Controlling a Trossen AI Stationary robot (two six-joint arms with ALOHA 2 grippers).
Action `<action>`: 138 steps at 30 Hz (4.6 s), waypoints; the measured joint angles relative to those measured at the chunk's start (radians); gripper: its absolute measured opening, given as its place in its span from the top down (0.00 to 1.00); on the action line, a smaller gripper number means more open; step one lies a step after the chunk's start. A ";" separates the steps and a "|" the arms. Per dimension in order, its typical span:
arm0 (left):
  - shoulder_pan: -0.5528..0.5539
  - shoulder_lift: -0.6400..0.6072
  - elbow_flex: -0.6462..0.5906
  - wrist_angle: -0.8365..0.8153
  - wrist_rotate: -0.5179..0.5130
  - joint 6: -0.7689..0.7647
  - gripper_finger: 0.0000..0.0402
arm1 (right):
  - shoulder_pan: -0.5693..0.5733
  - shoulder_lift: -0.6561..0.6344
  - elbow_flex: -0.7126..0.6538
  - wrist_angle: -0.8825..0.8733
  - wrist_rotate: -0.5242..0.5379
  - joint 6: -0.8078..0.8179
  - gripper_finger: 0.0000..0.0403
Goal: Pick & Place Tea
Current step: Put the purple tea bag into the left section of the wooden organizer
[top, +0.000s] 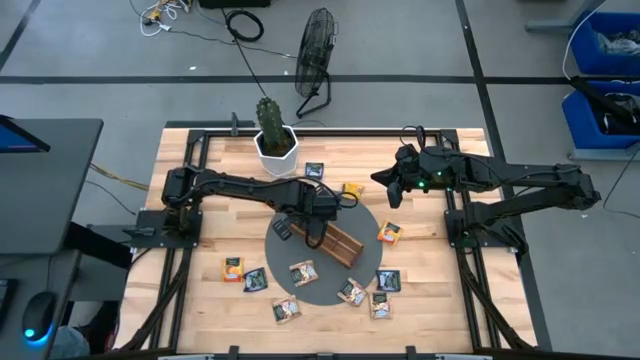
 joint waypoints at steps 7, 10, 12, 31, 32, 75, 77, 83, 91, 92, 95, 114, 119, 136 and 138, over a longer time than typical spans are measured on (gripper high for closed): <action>0.024 0.000 0.000 0.004 0.043 -0.002 0.92 | 0.002 0.000 0.000 0.001 0.000 0.002 0.99; 0.028 0.000 0.000 0.013 0.043 -0.001 0.87 | 0.008 0.000 0.000 0.001 0.000 0.002 0.99; 0.028 0.000 0.000 0.013 0.043 0.004 0.84 | 0.013 0.000 0.000 0.001 0.000 0.003 0.99; 0.029 0.013 -0.002 0.050 0.041 0.093 0.60 | 0.017 0.000 0.000 0.002 0.000 0.003 0.99; 0.032 0.013 -0.002 0.052 0.034 0.066 0.60 | 0.017 0.000 0.000 0.002 0.000 0.003 0.99; -0.252 -0.310 0.015 -0.401 0.157 -1.416 0.70 | 0.016 0.000 0.001 -0.060 -0.029 -0.162 0.99; -0.276 -0.289 0.015 -0.401 0.157 -1.488 0.68 | 0.016 0.000 0.001 -0.063 -0.037 -0.168 0.99; -0.355 -0.217 0.015 -0.424 0.167 -1.665 0.59 | 0.016 0.000 0.001 -0.065 -0.071 -0.200 0.99; -0.388 -0.176 -0.183 -0.209 0.326 -1.759 0.51 | 0.016 0.000 0.001 -0.065 -0.098 -0.231 0.99; -0.390 -0.176 -0.225 -0.168 0.367 -1.766 0.51 | 0.016 0.000 0.001 -0.065 -0.112 -0.236 0.99; -0.395 -0.176 -0.310 -0.113 0.441 -1.794 0.51 | 0.017 0.000 0.001 -0.065 -0.133 -0.244 0.99; -0.346 -0.177 -0.491 0.050 0.544 -1.837 0.51 | 0.016 0.001 0.000 -0.049 -0.135 -0.254 0.99; -0.327 -0.177 -0.509 0.032 0.473 -1.835 0.51 | 0.016 0.001 0.000 -0.049 -0.135 -0.267 0.99; -0.321 -0.177 -0.595 0.174 0.580 -1.711 0.51 | 0.016 0.001 0.000 -0.051 -0.169 -0.270 0.99; -0.321 -0.177 -0.595 0.197 0.608 -1.709 0.51 | 0.016 0.001 0.000 -0.051 -0.169 -0.270 0.99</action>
